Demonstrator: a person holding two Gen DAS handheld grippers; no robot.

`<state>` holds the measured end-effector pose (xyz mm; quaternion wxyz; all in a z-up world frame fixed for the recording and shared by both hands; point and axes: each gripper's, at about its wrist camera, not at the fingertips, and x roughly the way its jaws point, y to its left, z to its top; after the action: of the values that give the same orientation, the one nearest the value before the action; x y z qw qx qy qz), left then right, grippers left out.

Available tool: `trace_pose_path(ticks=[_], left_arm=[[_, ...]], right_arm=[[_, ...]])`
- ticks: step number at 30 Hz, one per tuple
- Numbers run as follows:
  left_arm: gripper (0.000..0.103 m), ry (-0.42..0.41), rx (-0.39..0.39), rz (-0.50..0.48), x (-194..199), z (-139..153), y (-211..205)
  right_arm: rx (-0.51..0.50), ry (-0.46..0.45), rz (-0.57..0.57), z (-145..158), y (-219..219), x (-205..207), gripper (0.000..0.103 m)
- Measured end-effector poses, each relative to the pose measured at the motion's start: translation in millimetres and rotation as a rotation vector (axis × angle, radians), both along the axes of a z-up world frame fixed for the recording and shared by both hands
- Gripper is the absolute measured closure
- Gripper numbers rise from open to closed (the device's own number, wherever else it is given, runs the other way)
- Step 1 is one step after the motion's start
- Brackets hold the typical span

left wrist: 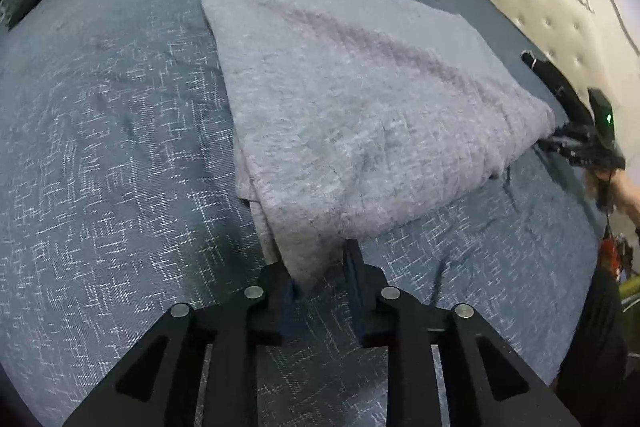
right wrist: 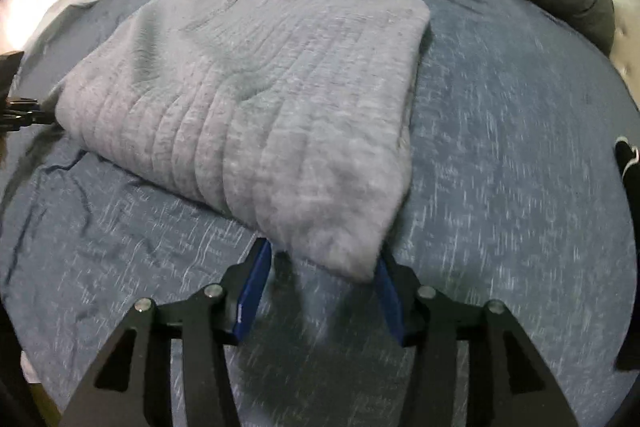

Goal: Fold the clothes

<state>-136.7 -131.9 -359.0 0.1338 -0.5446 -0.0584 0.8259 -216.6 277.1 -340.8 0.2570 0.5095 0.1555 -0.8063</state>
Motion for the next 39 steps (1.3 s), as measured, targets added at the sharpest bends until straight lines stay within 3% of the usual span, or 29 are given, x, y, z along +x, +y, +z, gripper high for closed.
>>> trace_pose_path(ticks=[1,3,4,5,7,11,21,26,31,34,39], left_arm=[[0.079,-0.004,-0.008,0.000,-1,-2,1],[0.082,-0.005,-0.028,0.002,-3,-5,2],[0.089,-0.007,-0.051,0.004,-4,-6,3],[0.097,-0.008,-0.077,0.006,-5,-7,4],[0.097,-0.005,-0.109,0.008,-6,-6,4],[0.098,0.036,-0.168,0.016,-7,3,1],[0.098,0.044,-0.205,-0.004,-9,17,1],[0.098,-0.007,-0.157,-0.001,-1,2,7],[0.096,-0.005,-0.088,0.025,4,8,9],[0.093,-0.012,-0.033,0.069,5,19,1],[0.092,0.030,-0.030,0.100,6,57,-12]], right_arm=[[0.004,0.000,0.000,0,-3,-2,0.052],[0.006,-0.008,0.000,-1,-6,-5,0.072],[0.006,-0.013,0.000,0,-7,-6,0.087],[0.011,-0.016,-0.004,0,-7,-8,0.091],[0.019,-0.006,-0.010,3,-5,-9,0.093],[0.013,0.037,-0.024,19,7,-13,0.095],[-0.013,0.068,-0.038,42,19,-18,0.095],[-0.057,-0.007,-0.030,10,21,-11,0.095],[-0.141,-0.064,-0.069,1,35,-8,0.092],[-0.157,-0.059,-0.094,9,49,-10,0.092],[-0.260,-0.003,-0.151,43,81,-13,0.088]])
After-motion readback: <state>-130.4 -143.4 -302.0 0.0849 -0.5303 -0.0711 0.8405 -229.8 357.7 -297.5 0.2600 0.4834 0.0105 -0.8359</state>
